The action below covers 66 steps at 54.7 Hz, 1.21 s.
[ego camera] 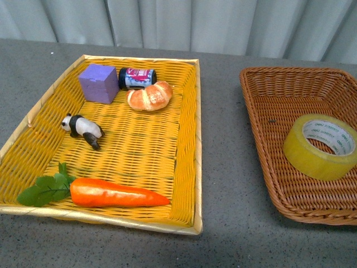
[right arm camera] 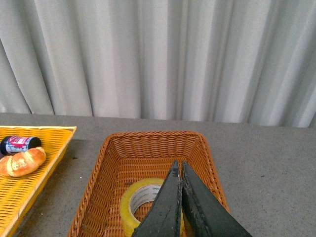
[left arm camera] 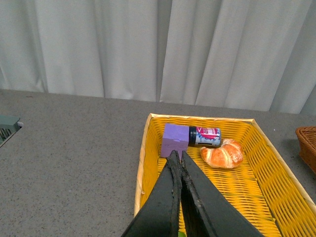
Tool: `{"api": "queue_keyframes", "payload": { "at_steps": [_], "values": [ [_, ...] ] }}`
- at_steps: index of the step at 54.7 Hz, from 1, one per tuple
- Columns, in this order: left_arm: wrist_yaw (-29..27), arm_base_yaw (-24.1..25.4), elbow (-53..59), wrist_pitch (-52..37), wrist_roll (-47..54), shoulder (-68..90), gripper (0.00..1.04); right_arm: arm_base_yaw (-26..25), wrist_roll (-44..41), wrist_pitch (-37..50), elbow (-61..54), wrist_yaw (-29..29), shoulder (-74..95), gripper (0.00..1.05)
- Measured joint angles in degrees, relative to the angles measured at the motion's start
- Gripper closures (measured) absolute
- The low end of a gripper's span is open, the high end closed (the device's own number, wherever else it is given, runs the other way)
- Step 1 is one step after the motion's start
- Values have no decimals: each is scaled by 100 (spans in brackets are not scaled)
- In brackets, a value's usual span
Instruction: Move tape to another basket
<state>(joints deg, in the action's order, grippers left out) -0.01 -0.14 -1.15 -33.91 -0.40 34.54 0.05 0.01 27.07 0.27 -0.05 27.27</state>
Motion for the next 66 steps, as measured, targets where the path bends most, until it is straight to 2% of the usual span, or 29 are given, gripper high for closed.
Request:
{"api": "queue_keyframes", "payload": {
  "at_steps": [21,41,47,53,58,66],
  "values": [
    [0,0,2,1370,0,-1449,101,0,0,-1108,0,0,-1145,104],
    [0,0,2,2076,0,-2162,101,-2,0,-1681,0,0,-1722,104],
    [-2,0,2,2258,0,-2343,101,-2,-2,-2618,4,-2,-2461,104],
    [0,0,2,2430,0,-2514,101,-2,-2,-2684,4,-2,-2697,104],
    [2,0,2,3289,0,-3200,101,-2,-2,-2697,4,-2,-2697,104],
    [2,0,2,3375,-2,-3421,101,-2,-2,-2699,4,-2,-2706,104]
  ]
}}
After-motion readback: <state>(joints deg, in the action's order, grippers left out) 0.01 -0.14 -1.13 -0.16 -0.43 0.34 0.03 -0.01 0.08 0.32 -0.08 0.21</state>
